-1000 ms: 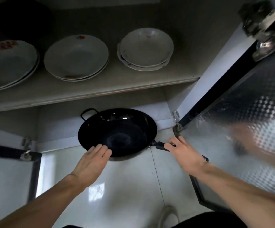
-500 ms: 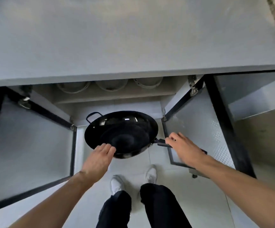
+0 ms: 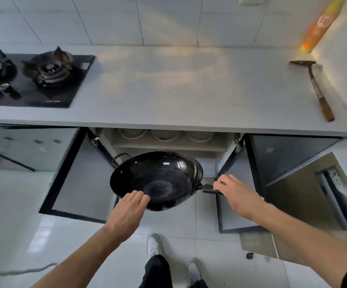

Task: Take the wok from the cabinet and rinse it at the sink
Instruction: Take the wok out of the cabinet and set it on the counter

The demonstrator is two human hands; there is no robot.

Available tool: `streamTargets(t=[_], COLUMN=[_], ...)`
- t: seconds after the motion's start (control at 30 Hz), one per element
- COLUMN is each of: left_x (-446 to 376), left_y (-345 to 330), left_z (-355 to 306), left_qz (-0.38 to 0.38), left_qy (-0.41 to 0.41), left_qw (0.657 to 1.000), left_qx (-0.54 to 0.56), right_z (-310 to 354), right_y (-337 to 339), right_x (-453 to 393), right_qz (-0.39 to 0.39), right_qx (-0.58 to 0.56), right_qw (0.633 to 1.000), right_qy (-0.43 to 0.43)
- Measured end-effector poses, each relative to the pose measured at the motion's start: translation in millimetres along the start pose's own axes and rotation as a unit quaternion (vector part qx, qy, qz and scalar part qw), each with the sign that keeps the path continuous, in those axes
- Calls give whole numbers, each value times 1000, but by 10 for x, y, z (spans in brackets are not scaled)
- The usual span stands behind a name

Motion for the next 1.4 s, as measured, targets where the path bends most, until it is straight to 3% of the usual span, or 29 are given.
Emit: streamTargets(t=[0.3,0.6,0.83,1.03,1.4], left_x=[187,-107,-627,-1027,-1653], left_y=[839,1430,1745,1892,1832], left_z=[-386,0,709,1295,1806], left_qz=[-91,-171,-214,-216,-171], left_qy=[41,52,18,0,-8], left_qw=[994,983,976,976,985], left_qx=[-47,-36,-37,-27,-23], right_z=[-93,-88,-37,46,-155], right_y=[729,1428,1819,2073,2151], right_x=[340,-65,-677,-1207,-1836], right_qz=[-97,-163,-189,-195,-159], right_qx=[10,4,11,21,8], right_qw=[994,985,982,980,985], right_qy=[43,54,12,-20,-58])
Point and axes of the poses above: each hand's wrist, its own x-axis away from the middle knuckle, its own y-axis out of the back of the hand, z = x × y, the point moved 2 cm from there along -x, towards the middle knuckle, and after that the axes turned 3 degrees about z, right-handed, at the moved point
